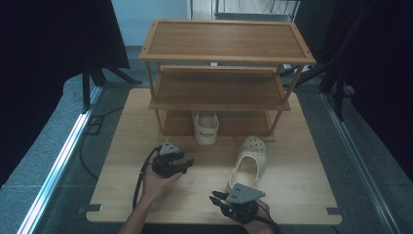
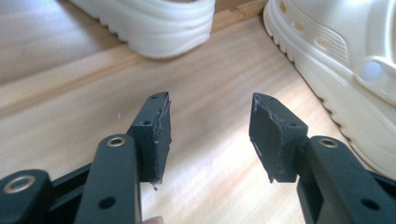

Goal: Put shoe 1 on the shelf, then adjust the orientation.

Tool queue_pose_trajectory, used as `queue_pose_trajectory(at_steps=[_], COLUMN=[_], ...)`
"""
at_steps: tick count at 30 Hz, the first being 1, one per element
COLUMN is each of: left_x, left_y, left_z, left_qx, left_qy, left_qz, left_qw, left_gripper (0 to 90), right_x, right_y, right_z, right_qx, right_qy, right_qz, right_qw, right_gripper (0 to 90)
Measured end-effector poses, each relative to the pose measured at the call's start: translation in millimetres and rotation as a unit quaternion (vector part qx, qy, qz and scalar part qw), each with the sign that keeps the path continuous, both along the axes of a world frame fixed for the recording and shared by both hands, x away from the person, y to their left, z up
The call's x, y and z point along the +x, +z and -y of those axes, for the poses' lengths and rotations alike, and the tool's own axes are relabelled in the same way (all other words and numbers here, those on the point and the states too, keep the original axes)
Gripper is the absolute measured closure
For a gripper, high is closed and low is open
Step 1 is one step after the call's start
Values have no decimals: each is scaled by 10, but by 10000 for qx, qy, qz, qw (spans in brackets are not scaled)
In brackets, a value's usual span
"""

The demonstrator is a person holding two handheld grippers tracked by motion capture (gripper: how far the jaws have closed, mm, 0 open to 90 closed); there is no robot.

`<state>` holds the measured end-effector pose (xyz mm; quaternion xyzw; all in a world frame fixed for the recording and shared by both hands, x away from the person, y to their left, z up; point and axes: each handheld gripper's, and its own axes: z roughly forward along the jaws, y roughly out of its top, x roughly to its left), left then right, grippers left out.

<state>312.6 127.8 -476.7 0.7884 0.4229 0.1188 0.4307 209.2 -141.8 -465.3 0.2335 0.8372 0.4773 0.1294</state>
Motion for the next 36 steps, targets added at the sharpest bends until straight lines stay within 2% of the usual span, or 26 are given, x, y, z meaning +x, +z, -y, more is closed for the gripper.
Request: queue_pose_trajectory(at_steps=[3, 5, 9, 15, 17, 20, 24, 25, 29, 36], left_x=[-130, -161, -212, -241, -244, -241, -254, -263, -267, -253], left_y=[39, 58, 101, 97, 82, 67, 65, 64, 31, -5], left_z=[-82, -101, -140, -203, -197, -181, -158, -149, -130, -134], left_qx=[-35, -58, -59, -164, -125, -113, -80, -57, -32, -33], left_qy=[-3, -8, -117, -133, -157, -178, -228, -251, -278, -271], left_qz=[122, 161, 186, 126, 98, 78, 59, 53, 14, -66], left_qw=[9999, 9999, 9997, 9997, 9998, 9997, 9997, 9997, 9996, 9996], left_gripper=[454, 445, 423, 413, 420, 420, 416, 416, 416, 414], right_x=[14, 16, -17, -32, -34, -40, -19, -12, -14, 6], right_y=[27, 32, 83, 135, 194, 254, 244, 217, 186, 75], right_z=[13, 12, 7, 51, 67, 55, 43, 63, 115, 72], right_qx=[-1, -8, -200, -250, -239, -242, -298, -351, -385, -603], right_qy=[-114, -148, -355, -506, -705, -791, -878, -980, -1054, -967], right_qz=[27, 38, 279, 358, 466, 501, 426, 384, 288, 117], right_qw=[9999, 9999, 9988, 9978, 9961, 9953, 9948, 9938, 9933, 9934], right_gripper=[860, 865, 885, 895, 897, 898, 898, 898, 898, 898])
